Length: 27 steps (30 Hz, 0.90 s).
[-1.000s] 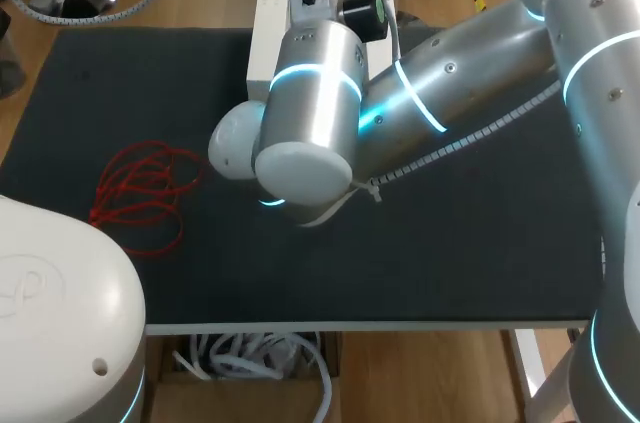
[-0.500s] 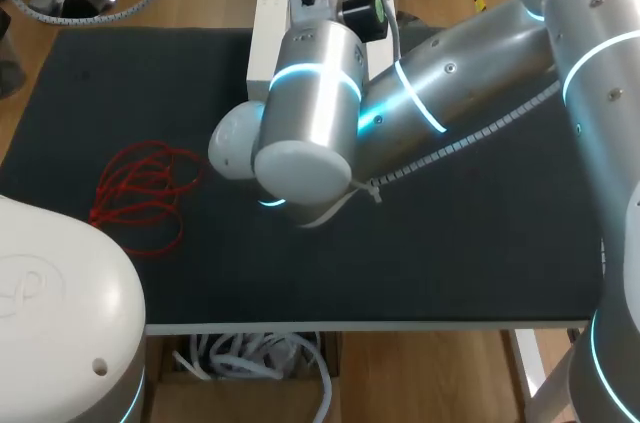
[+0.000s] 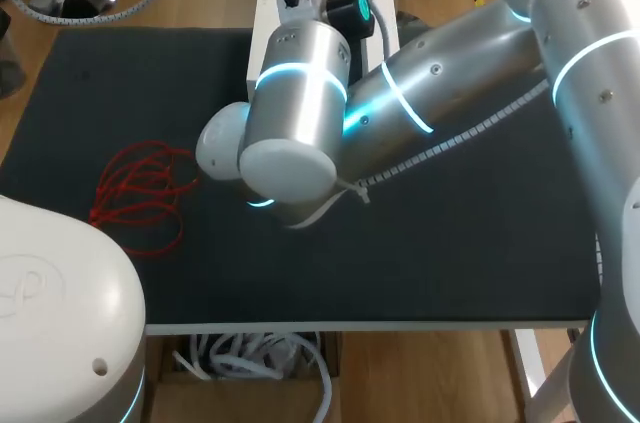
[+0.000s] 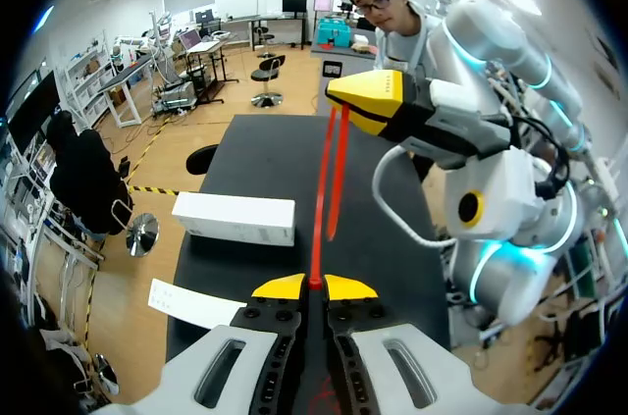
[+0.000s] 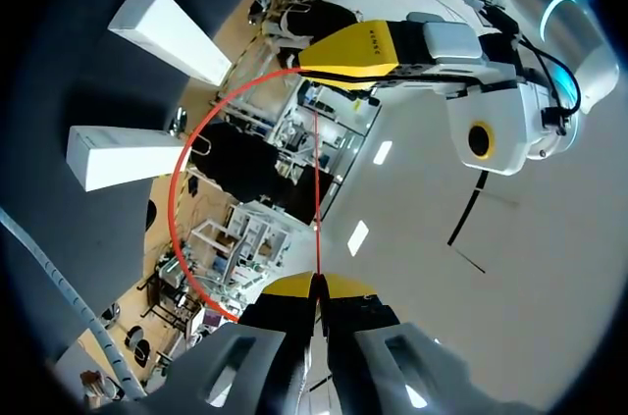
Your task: Grab the tape and strap the tape.
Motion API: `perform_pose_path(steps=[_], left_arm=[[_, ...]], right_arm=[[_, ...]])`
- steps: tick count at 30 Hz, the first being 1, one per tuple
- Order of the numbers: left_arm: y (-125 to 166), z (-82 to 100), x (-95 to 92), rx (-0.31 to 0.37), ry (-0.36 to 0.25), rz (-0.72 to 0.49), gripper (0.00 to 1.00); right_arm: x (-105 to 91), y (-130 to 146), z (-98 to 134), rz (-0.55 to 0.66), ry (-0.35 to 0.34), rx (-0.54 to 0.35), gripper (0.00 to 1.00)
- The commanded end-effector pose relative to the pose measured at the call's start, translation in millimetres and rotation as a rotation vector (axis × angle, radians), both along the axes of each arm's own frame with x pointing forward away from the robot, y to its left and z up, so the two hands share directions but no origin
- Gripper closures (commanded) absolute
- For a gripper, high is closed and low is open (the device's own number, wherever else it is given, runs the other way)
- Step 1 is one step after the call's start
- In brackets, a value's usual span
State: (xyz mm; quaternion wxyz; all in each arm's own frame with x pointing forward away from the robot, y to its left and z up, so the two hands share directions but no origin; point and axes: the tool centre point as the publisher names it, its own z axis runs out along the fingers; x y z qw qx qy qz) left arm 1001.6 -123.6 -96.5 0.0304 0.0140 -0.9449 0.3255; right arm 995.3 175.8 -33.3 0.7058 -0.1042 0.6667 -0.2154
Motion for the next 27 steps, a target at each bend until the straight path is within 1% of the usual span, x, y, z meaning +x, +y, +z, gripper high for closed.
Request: perform_pose_path(steps=[1,9,27], left_arm=[[-0.2,0.6,0.0,0.004,0.001,0.0,1.0],[-0.2,0.6,0.0,0.004,0.001,0.0,1.0],[-0.2,0.6,0.0,0.004,0.001,0.0,1.0]], right_arm=[[0.9,4.0,0.8,-0.013,0.005,-0.005,1.0],[4.6,8.5,-2.2,-0.023,0.011,-0.02,1.0],[5.5,23.5,-7.0,-0.019,0.024,-0.031,1.0]])
